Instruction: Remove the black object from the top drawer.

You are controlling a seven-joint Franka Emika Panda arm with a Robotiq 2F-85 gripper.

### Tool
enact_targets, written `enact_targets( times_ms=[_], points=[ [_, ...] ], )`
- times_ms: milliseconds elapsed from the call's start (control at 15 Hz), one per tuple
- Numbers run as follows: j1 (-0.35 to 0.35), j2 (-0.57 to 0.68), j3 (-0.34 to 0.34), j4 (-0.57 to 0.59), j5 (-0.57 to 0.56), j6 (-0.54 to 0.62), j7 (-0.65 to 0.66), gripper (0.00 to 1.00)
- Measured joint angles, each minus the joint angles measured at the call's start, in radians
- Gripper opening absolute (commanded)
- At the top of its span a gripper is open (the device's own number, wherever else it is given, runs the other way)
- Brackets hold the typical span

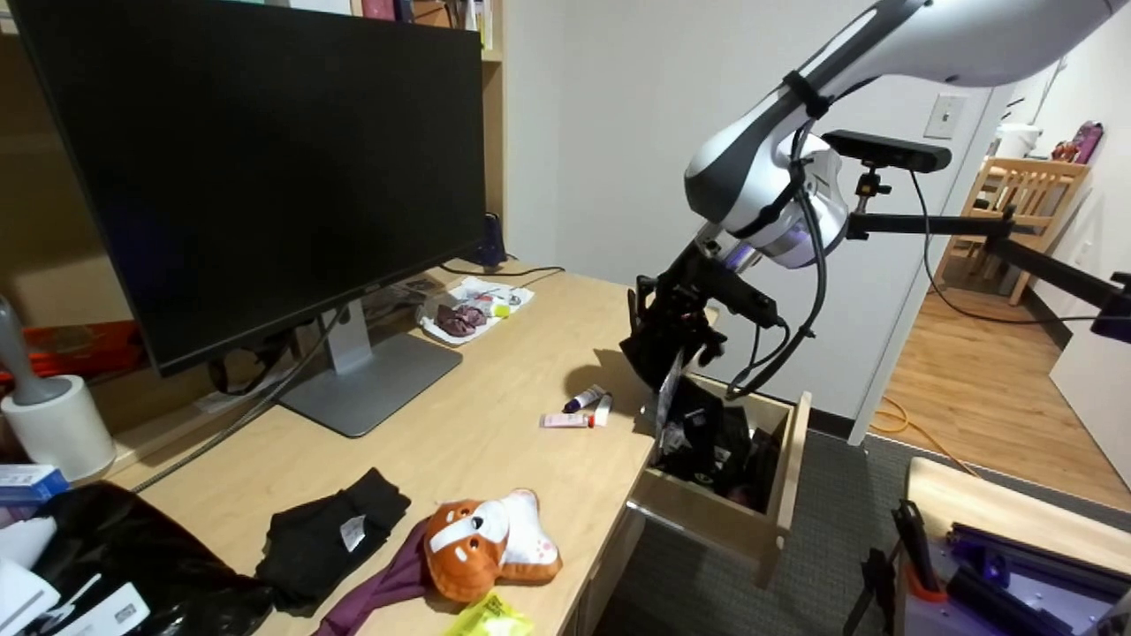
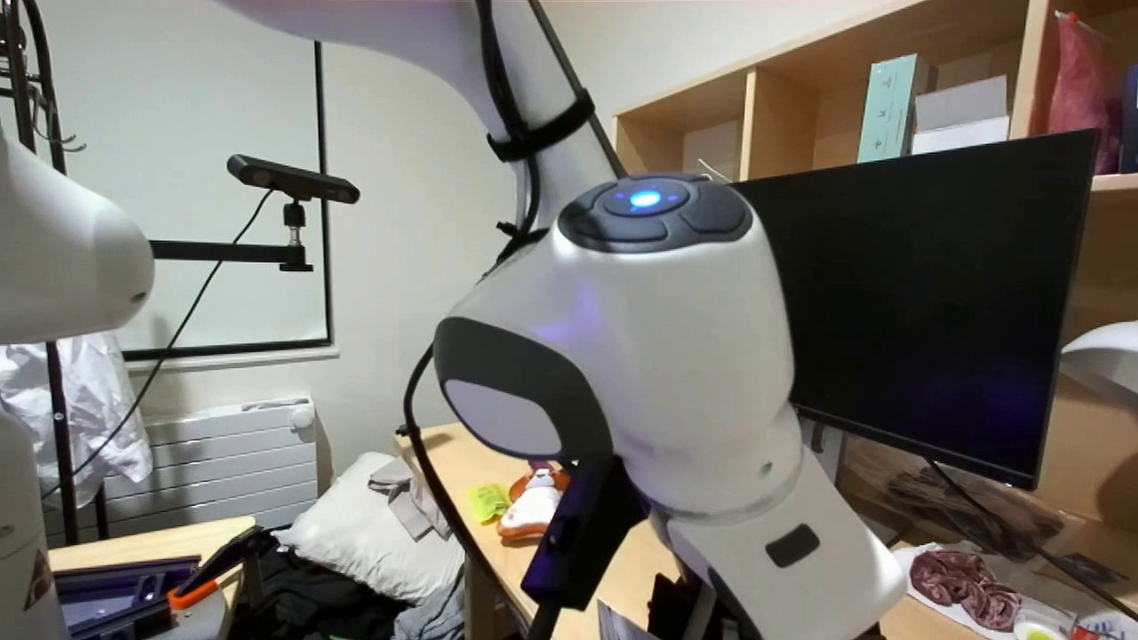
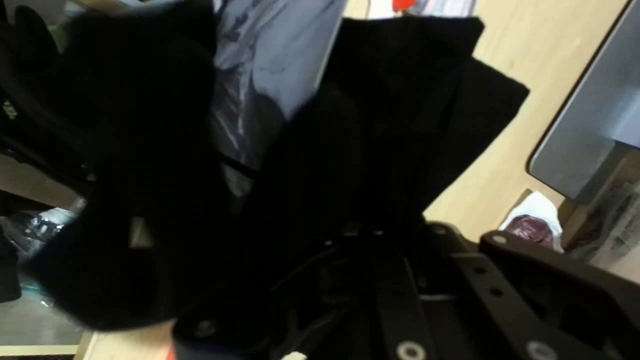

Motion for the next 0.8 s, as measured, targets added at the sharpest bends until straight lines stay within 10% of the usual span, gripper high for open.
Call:
enact_targets(
  times_ms=[467, 800],
  points=[
    [-0.252, -0.003, 0.313, 0.005, 0.025, 0.0, 0.024, 0.09],
    [-0.324, -0.003, 0.406, 0.024, 0.024, 0.007, 0.074, 0.09]
  ],
)
